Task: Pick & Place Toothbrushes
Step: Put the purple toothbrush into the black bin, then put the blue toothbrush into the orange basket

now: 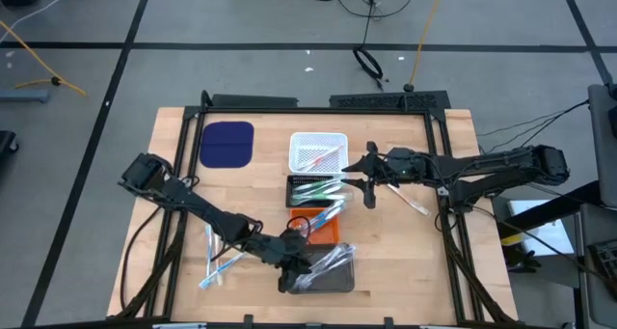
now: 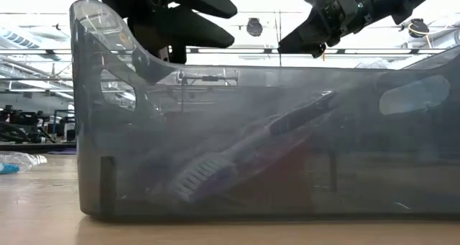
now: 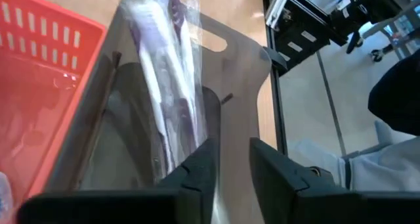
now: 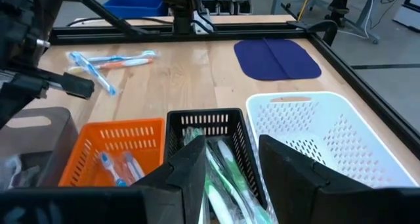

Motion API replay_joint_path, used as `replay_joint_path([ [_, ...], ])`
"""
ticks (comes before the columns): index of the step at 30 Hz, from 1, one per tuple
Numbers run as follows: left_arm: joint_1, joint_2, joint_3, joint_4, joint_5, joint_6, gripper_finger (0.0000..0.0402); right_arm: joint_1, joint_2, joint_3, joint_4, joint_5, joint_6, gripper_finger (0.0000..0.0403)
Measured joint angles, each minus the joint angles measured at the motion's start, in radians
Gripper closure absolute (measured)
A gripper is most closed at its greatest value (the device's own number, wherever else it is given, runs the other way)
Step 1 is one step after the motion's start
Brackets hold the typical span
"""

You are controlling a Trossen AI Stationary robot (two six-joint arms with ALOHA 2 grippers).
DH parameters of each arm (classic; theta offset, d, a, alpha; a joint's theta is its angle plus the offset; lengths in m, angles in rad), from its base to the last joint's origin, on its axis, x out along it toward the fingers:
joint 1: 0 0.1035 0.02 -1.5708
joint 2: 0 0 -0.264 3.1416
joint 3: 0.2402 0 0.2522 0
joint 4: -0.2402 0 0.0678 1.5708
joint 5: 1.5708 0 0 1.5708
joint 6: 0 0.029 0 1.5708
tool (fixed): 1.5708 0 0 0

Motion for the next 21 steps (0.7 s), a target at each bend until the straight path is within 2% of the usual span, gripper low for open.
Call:
replay_joint_path([
  [6,0.009,-0.001,0.0,0.004,0.007,0.0,0.0267,-0.02,0.0,0.0,0.001,-0.002,0.001,0.0271],
  [10,0.028,-0.043,0.001,-0.044,0.077,-0.03,0.0257,-0.032,0.0,0.0,0.0,-0.002,0.002,0.0271],
  [17,0.012,-0.172,0.0,-0.301,0.025,-0.107,0.0256,-0.037,0.0,0.0,-0.014,-0.003,0.002,0.0271],
  [21,-0.011,-0.231,-0.001,-0.547,-0.002,-0.232,0.0256,-0.037,0.0,-0.001,-0.021,-0.003,0.002,0.0271],
])
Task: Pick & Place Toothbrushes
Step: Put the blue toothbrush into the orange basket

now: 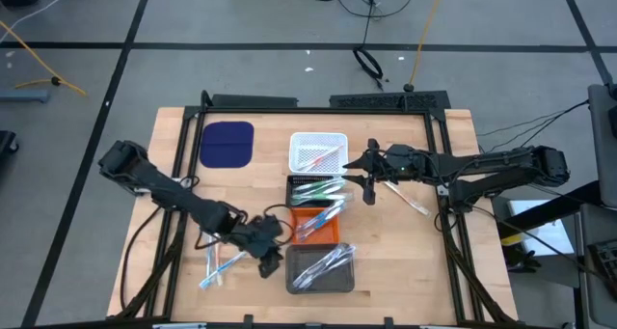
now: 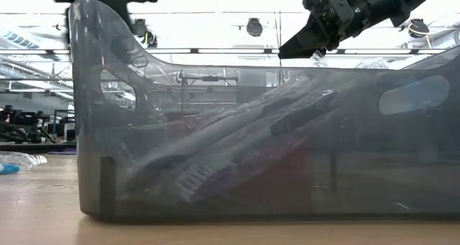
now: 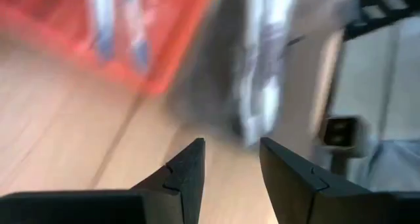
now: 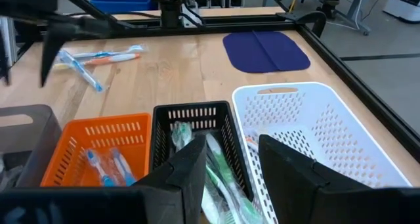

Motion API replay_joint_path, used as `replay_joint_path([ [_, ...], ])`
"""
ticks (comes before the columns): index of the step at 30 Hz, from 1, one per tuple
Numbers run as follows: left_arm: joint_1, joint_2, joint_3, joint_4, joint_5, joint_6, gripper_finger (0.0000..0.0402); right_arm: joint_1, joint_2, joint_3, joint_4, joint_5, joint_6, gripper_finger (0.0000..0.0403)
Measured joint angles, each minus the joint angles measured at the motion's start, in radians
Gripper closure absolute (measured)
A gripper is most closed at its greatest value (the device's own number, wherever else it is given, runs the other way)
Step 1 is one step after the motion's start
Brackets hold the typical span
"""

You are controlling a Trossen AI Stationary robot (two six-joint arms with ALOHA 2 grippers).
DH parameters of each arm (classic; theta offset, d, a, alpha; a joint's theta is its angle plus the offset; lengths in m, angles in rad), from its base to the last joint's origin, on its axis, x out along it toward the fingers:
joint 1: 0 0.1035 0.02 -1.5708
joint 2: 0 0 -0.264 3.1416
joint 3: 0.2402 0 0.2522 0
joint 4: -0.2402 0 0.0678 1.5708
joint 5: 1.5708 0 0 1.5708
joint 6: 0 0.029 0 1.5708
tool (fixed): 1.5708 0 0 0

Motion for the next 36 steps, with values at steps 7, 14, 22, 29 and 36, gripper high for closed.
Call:
replay_joint_path([
  [7,-0.056,-0.026,0.001,-0.415,-0.023,-0.295,0.0256,0.0,0.0,0.0,-0.007,0.0,0.0,0.0271],
  [14,-0.1,-0.016,0.0,-0.551,-0.018,-0.439,0.0256,0.0,0.0,0.0,-0.009,0.0,0.0,0.0271],
  [22,-0.118,-0.016,-0.009,-0.551,-0.017,-0.47,0.0256,0.0,0.0,0.0,-0.01,-0.001,0.0,0.0271],
  [29,-0.12,-0.009,-0.073,-0.525,0.059,-0.516,0.0256,0.001,0.0,0.0,-0.022,-0.004,0.0,0.0271],
  [36,-0.127,-0.009,-0.119,-0.398,0.075,-0.5,0.0256,0.001,0.0,0.0,-0.023,-0.004,0.0,0.0271],
])
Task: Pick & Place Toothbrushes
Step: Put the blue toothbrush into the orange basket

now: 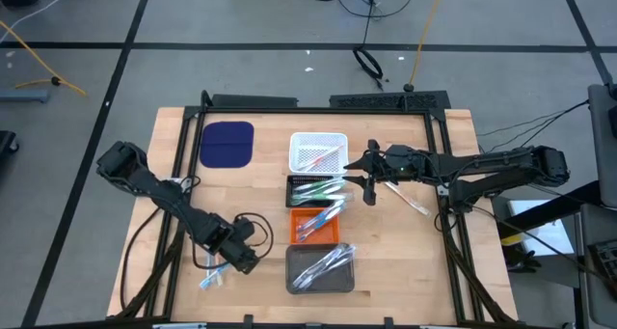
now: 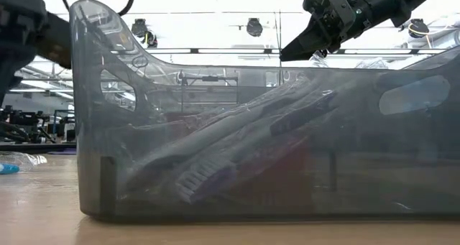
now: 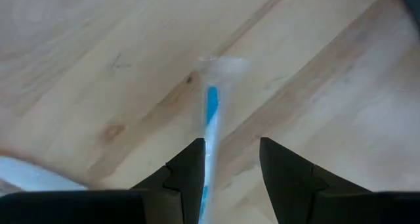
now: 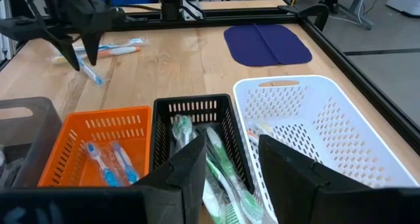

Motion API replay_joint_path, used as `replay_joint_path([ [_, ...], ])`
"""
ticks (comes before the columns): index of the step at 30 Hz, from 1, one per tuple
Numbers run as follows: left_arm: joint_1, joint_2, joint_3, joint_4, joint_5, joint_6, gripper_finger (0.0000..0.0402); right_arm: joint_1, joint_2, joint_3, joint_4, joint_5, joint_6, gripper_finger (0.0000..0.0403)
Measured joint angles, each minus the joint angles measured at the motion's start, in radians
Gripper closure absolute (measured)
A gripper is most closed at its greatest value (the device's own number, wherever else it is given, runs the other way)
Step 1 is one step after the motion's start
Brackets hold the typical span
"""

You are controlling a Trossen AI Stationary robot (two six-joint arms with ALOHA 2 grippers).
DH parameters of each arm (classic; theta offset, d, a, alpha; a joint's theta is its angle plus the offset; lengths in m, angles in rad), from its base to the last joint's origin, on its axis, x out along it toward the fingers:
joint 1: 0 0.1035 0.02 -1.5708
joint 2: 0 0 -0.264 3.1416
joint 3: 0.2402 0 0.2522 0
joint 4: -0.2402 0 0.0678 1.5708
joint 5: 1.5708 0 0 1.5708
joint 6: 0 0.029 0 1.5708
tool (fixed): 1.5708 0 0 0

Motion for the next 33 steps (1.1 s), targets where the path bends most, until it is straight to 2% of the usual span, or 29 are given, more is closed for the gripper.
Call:
replay_joint_path([
  [18,-0.015,0.001,-0.095,0.125,0.005,-0.017,0.0256,0.0,0.0,0.0,0.0,-0.001,0.0,0.0271],
  [27,-0.011,0.095,-0.089,0.161,0.071,0.012,0.0258,0.0,0.0,0.0,-0.002,-0.001,0.0,0.0271],
  [30,-0.003,0.101,-0.089,0.148,0.086,0.005,0.028,0.0,0.0,0.0,-0.001,-0.001,0.0,0.0271],
  [33,0.008,0.091,-0.092,0.134,0.095,0.0,0.0327,0.0,0.0,0.0,-0.002,-0.001,0.005,0.0271],
])
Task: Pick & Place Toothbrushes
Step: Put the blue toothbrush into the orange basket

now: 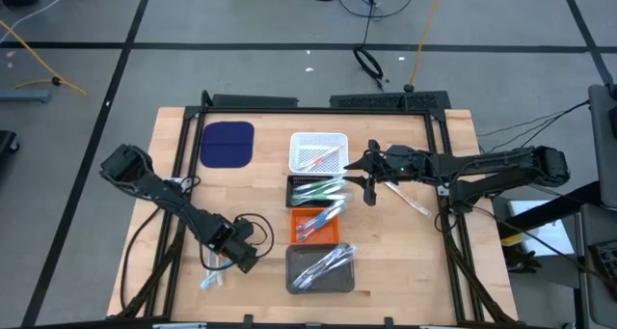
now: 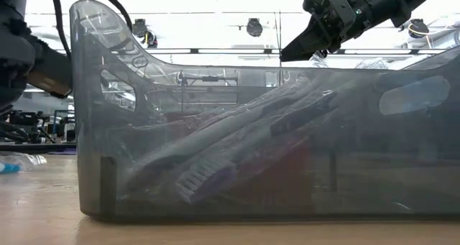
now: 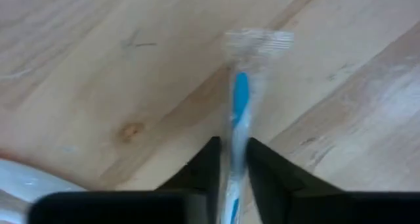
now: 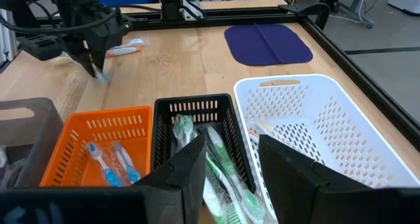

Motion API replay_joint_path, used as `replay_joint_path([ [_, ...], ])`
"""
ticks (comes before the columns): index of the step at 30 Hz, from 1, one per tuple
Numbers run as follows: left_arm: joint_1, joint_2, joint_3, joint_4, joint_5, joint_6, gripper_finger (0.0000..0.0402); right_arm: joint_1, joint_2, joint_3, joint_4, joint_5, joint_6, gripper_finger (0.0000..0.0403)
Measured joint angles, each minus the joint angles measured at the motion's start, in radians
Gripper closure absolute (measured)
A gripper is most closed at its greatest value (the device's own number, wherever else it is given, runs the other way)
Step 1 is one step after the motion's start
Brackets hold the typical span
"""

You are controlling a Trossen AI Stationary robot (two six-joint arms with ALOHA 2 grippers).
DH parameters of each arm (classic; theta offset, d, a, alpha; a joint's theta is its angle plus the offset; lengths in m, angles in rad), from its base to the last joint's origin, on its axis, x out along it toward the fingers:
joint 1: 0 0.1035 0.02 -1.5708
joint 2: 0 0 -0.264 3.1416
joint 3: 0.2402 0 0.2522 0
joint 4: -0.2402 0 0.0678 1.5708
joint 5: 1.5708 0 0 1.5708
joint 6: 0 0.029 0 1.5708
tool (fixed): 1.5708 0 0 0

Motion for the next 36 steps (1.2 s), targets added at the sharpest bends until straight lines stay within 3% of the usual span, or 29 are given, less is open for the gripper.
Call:
replay_joint_path([
  [4,0.02,-0.034,-0.002,-0.001,-0.005,0.019,0.0389,0.0,0.0,0.0,-0.002,0.0,0.013,0.0271],
  [16,0.054,-0.198,-0.005,0.006,-0.17,0.131,0.0396,0.0,0.0,0.0,-0.005,0.0,0.014,0.0271],
  [20,0.052,-0.277,-0.004,0.031,-0.276,0.188,0.0395,0.0,0.0,0.0,-0.003,-0.003,0.032,0.0271],
  [26,0.06,-0.375,-0.004,0.21,-0.458,0.41,0.0394,0.0,0.001,0.0,0.064,-0.035,0.078,0.0271],
  [31,0.116,-0.407,-0.003,0.423,-0.501,0.684,0.0397,0.018,0.041,0.0,0.227,-0.128,0.104,0.0271],
  [36,0.19,-0.406,-0.003,0.568,-0.502,0.892,0.0395,0.064,0.141,0.0,0.427,-0.134,0.128,0.0271],
])
